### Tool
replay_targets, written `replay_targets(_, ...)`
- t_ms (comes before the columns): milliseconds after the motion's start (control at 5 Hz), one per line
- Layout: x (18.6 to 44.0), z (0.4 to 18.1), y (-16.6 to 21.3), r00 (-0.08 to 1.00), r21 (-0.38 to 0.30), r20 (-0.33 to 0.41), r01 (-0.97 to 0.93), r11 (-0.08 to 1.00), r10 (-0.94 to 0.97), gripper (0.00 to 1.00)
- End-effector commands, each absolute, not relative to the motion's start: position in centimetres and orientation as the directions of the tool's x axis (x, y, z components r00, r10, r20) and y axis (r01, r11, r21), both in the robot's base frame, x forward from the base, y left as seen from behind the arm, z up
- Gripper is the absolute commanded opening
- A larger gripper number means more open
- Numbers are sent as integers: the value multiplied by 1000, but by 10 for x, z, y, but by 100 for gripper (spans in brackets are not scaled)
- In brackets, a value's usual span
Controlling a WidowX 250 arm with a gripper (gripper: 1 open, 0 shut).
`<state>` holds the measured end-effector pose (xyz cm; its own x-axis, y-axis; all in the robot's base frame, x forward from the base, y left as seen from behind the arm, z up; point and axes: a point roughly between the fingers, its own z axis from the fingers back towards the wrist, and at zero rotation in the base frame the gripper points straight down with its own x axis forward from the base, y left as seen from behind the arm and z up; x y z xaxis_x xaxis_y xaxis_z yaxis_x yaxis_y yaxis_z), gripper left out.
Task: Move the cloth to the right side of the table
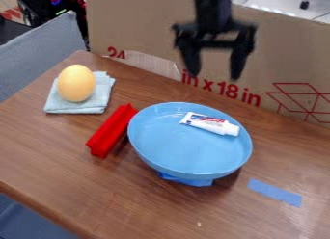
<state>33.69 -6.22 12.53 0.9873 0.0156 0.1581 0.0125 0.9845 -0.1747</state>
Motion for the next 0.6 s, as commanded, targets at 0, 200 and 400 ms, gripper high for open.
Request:
replay_targets(0, 315, 124, -48, 976, -166, 215, 9, 986, 28, 100)
replay_targets(200, 324, 112, -46, 976, -176, 206, -27, 984, 64, 100)
replay_targets(400, 334, 99, -44, 976, -180, 205, -34, 983, 71, 100)
